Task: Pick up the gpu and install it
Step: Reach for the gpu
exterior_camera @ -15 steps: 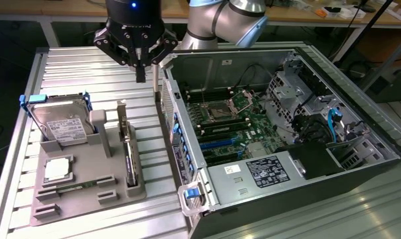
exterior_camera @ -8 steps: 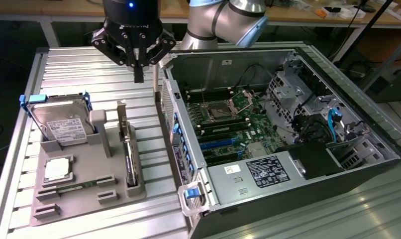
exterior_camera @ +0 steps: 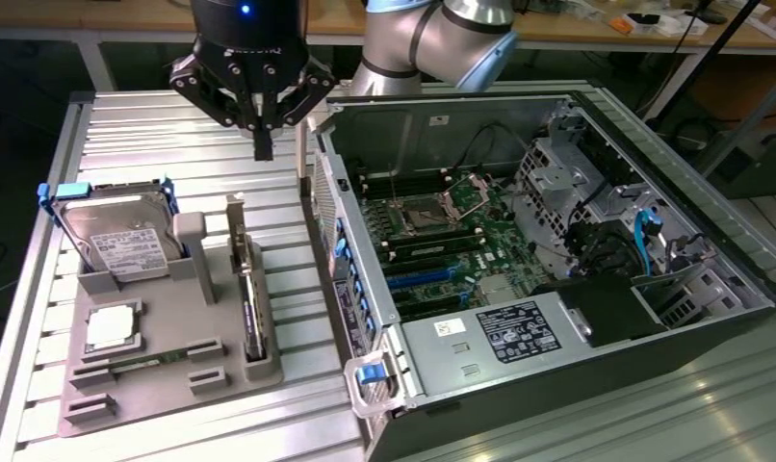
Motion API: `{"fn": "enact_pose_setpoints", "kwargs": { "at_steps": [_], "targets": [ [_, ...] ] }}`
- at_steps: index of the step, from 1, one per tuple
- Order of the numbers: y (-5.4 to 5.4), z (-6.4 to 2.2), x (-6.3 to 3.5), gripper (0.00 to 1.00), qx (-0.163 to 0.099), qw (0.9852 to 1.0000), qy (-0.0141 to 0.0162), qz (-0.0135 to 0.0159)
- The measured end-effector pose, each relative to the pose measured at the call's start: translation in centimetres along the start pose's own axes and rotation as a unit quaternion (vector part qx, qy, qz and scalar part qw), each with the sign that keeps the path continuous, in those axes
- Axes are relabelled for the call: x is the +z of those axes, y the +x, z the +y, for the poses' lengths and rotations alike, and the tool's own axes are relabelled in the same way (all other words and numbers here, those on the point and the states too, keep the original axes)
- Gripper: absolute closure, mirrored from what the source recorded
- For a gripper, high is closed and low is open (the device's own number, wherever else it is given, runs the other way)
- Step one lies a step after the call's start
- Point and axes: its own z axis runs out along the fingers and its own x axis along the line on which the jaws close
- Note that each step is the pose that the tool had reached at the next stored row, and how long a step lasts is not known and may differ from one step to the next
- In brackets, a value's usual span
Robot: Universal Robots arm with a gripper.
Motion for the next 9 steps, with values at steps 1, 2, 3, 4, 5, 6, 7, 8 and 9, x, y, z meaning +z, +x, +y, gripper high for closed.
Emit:
{"fn": "enact_pose_setpoints", "kwargs": {
  "at_steps": [1, 2, 3, 4, 5, 6, 7, 8, 9],
  "targets": [
    [0.09, -0.01, 0.0, 0.89, 0.0, 1.0, 0.0, 0.0],
    [0.19, -0.02, 0.0, 0.89, 0.0, 1.0, 0.0, 0.0],
    [0.29, -0.03, -0.01, 0.89, 0.0, 1.0, 0.0, 0.0],
    [0.36, -0.06, -0.01, 0.89, 0.0, 1.0, 0.0, 0.0],
    [0.43, -0.14, -0.01, 0.89, 0.0, 1.0, 0.0, 0.0],
    [0.51, -0.23, -0.02, 0.89, 0.0, 1.0, 0.0, 0.0],
    [0.6, -0.35, -0.03, 0.89, 0.0, 1.0, 0.0, 0.0],
    [0.67, -0.52, -0.03, 0.89, 0.0, 1.0, 0.0, 0.0],
    [0.7, -0.61, -0.04, 0.89, 0.0, 1.0, 0.0, 0.0]
  ]
}}
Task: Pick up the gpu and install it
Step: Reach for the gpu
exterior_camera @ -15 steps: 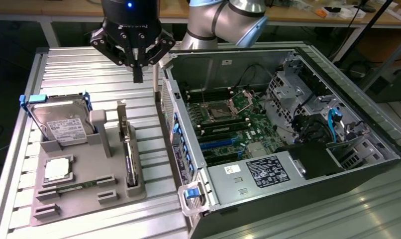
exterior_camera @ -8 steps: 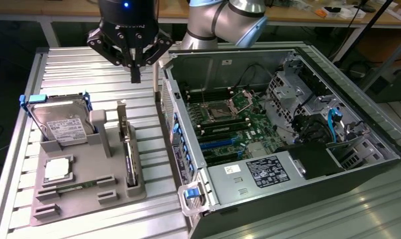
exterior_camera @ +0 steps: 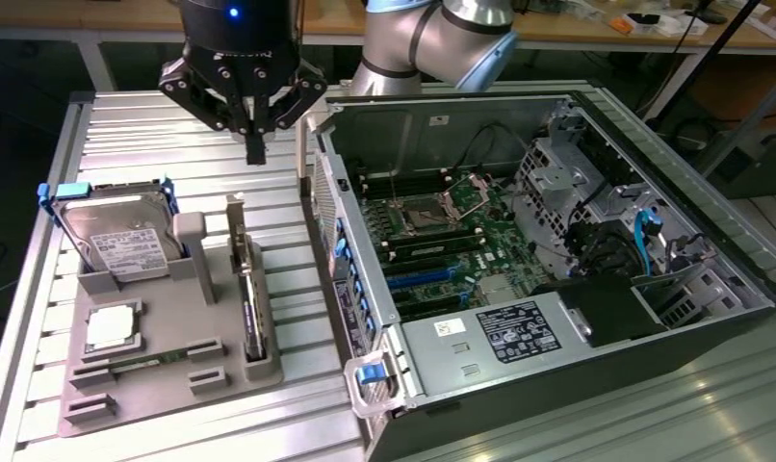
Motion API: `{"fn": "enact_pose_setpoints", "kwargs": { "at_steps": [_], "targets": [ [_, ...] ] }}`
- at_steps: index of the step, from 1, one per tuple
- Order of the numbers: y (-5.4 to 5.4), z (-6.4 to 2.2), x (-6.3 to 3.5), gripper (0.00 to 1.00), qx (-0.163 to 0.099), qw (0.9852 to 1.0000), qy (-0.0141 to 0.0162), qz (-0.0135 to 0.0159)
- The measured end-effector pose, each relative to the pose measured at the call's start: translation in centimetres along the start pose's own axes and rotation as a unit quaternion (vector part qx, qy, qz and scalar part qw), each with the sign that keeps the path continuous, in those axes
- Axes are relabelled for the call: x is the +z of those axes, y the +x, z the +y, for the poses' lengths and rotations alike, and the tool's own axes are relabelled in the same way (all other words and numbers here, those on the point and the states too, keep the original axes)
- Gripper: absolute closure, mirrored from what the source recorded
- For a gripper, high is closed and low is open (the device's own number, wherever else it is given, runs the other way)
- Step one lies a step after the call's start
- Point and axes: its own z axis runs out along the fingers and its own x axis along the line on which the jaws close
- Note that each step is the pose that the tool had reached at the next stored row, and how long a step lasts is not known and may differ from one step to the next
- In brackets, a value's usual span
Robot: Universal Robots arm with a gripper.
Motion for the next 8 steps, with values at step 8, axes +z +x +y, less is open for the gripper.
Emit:
{"fn": "enact_pose_setpoints", "kwargs": {
  "at_steps": [8],
  "targets": [
    [0.43, -0.88, -0.05, 0.89, 0.0, 1.0, 0.0, 0.0]
  ]
}}
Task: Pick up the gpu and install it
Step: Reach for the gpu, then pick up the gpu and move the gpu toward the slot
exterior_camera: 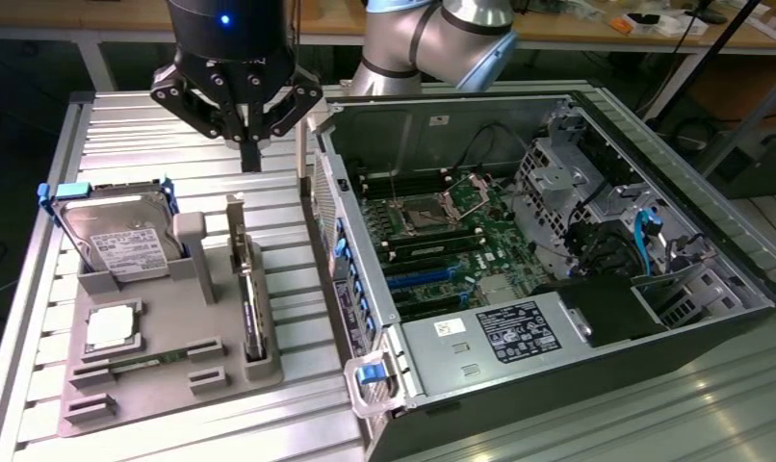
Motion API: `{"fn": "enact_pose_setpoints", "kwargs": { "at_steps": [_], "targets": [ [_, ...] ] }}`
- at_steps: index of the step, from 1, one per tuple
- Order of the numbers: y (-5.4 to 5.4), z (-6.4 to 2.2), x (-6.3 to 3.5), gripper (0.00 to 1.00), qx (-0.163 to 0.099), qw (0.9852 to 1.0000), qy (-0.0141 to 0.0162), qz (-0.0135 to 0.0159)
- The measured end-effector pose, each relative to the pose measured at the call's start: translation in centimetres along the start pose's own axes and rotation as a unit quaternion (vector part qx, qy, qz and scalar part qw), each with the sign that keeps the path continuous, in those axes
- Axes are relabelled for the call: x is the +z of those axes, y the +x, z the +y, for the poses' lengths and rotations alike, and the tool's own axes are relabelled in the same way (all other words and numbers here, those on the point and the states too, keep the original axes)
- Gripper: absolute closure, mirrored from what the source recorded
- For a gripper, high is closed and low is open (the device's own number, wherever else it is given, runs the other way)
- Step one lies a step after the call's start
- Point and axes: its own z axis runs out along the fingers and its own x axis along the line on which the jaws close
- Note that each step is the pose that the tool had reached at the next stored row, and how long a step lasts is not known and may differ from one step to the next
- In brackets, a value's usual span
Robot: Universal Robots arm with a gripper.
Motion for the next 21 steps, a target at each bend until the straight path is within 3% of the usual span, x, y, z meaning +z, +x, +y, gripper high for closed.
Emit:
{"fn": "enact_pose_setpoints", "kwargs": {
  "at_steps": [14, 20, 21],
  "targets": [
    [0.01, -0.03, 0.23, 0.89, 0.0, 1.0, -0.0001, -0.0008],
    [0.01, -0.03, 0.23, 0.58, 0.0, 1.0, -0.0001, -0.0008],
    [0.01, -0.03, 0.23, 0.58, 0.0, 1.0, -0.0001, -0.0009]
  ]
}}
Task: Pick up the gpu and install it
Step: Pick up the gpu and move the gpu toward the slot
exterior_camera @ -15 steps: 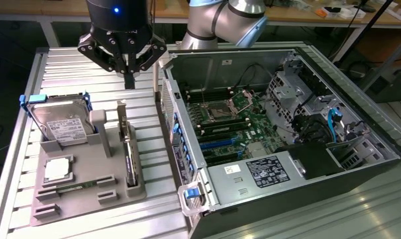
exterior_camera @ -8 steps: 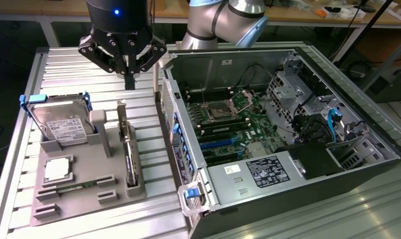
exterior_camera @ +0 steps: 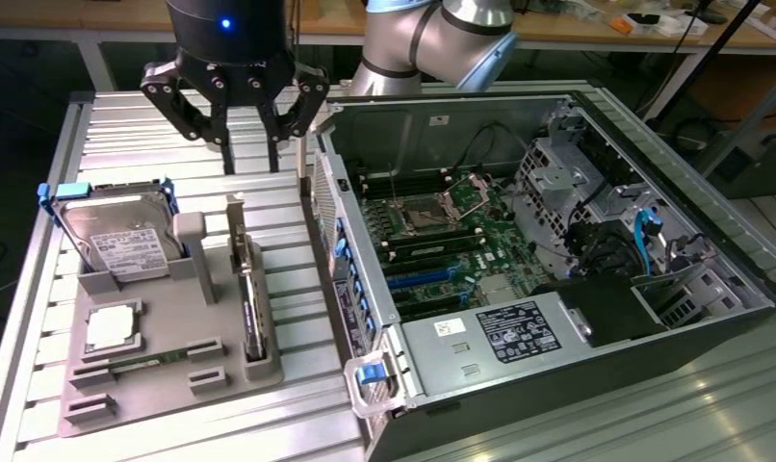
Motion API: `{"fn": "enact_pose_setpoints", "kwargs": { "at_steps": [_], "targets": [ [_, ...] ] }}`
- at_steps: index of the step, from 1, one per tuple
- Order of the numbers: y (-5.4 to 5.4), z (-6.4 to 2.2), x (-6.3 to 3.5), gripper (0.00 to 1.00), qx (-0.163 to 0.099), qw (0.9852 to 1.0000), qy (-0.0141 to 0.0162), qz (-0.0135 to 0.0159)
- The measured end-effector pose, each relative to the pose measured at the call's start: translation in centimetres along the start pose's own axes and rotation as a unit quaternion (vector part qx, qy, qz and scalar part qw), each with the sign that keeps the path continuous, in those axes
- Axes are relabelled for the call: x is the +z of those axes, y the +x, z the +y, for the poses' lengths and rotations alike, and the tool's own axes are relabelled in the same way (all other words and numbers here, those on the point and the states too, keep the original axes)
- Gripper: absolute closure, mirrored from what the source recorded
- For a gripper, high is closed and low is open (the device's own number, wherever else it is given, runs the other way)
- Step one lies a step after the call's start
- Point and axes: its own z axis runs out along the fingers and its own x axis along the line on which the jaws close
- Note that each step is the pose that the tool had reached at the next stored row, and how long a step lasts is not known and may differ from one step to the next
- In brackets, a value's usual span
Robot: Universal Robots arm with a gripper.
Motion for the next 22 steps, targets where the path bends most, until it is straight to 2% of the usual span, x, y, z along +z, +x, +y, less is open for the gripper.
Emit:
{"fn": "enact_pose_setpoints", "kwargs": {
  "at_steps": [1, 2, 11, 22],
  "targets": [
    [0.0, 0.0, 0.0, 0.58, 0.0, 1.0, 0.0, 0.0],
    [0.0, 0.0, 0.0, 0.52, 0.0, 1.0, 0.0, 0.0],
    [0.0, -0.23, 0.03, 0.52, 0.0, 1.0, 0.0, 0.0],
    [0.0, -1.89, 0.1, 0.52, 0.0, 1.0, 0.0, -0.0002]
  ]
}}
